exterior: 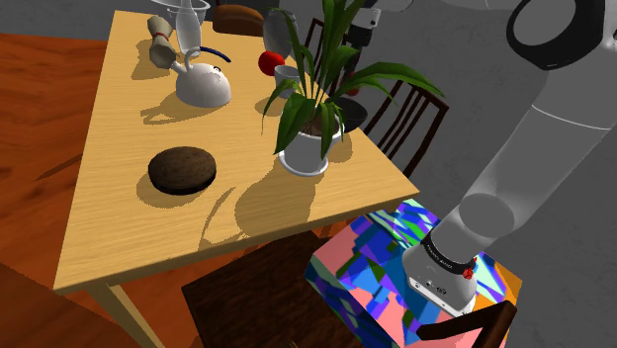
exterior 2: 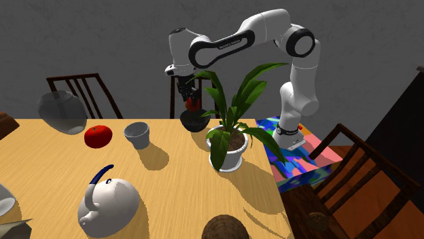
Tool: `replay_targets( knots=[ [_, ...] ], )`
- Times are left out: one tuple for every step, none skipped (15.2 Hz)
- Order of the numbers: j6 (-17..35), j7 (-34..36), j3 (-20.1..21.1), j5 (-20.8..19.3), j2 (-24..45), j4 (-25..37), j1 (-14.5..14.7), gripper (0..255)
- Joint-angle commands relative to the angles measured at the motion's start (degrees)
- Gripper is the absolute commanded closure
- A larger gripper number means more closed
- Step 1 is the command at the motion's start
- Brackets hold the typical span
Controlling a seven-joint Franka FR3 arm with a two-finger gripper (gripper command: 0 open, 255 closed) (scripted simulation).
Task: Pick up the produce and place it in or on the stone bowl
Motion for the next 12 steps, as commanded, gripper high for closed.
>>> replay_targets(
  knots=[
    [1.4,-0.6,-0.2,-0.1,-0.7,-2.1,-0.3,255],
    [2.1,-0.6,-0.2,-0.1,-0.6,-2.8,-0.3,255],
    [2.9,-0.7,-0.2,-0.1,-0.5,-3.4,-0.3,255],
    [3.6,-0.7,-0.2,0.0,-0.4,-4.0,-0.3,255],
    [4.3,-0.7,-0.2,0.0,-0.3,-4.6,-0.3,255],
    [5.1,-0.7,-0.2,0.0,-0.1,-5.2,-0.3,255],
    [5.8,-0.7,-0.2,0.0,0.0,-5.8,-0.3,255],
    [6.5,-0.7,-0.2,0.0,0.2,-6.3,-0.3,255],
    [7.3,-0.7,-0.2,0.1,0.4,-6.9,-0.3,255],
    [8.0,-0.7,-0.2,0.1,0.6,-7.4,-0.3,255],
    [8.7,-0.7,-0.2,0.1,0.8,-7.9,-0.3,255],
    [9.4,-0.7,-0.2,0.1,1.0,-8.5,-0.3,255]
  ],
)
